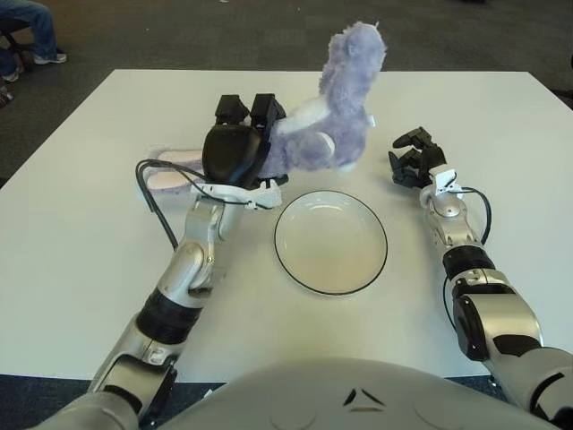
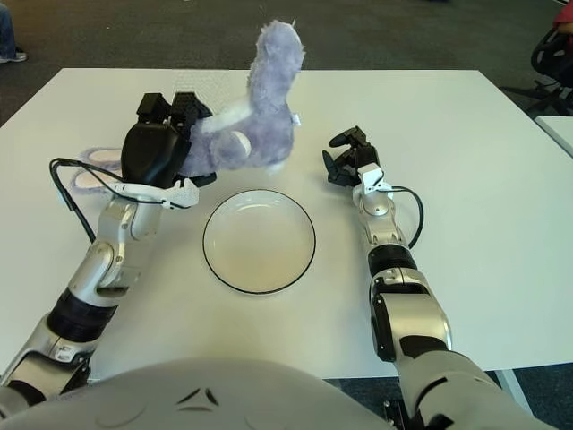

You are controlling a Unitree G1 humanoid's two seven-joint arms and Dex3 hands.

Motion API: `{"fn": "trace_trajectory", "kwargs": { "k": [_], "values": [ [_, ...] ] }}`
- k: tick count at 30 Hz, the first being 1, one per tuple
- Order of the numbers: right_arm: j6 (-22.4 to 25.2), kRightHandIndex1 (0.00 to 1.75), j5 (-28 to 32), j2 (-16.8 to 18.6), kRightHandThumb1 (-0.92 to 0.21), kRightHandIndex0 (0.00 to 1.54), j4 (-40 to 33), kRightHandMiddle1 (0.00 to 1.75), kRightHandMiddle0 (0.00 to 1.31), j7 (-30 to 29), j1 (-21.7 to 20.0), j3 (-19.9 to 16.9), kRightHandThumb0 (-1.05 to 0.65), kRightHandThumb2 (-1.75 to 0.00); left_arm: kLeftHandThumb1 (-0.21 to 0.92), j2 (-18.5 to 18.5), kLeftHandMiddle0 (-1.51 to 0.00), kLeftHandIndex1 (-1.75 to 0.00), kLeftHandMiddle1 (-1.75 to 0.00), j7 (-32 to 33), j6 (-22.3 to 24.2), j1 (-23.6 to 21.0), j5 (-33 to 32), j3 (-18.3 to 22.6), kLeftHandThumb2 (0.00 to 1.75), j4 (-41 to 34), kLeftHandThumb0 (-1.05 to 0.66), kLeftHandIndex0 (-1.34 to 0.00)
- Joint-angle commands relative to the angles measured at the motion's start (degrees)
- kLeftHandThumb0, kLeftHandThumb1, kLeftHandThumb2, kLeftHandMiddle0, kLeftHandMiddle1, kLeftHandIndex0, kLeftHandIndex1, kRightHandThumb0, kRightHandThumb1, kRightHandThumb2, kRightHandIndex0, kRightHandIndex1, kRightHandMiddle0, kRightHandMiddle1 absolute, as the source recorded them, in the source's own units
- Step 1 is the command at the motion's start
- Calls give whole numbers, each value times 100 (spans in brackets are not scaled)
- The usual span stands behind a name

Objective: Put the doll into the plate.

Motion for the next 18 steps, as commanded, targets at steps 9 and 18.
{"fn": "trace_trajectory", "kwargs": {
  "k": [9, 18],
  "values": [
    [317, 158, -71, 81, -54, 57, 359, 164, 29, 197, 275, 86, -1, -97, 26, 205, -17, -174, -175, -168, -565, 444, -109, 122, 108, -465, -35, -13],
    [312, 158, -116, 64, -52, 58, 346, 164, 30, 191, 281, 121, -1, -100, 53, 339, -17, -164, -175, -870, -1016, 797, -585, 110, 97, -992, -20, -46]
  ]
}}
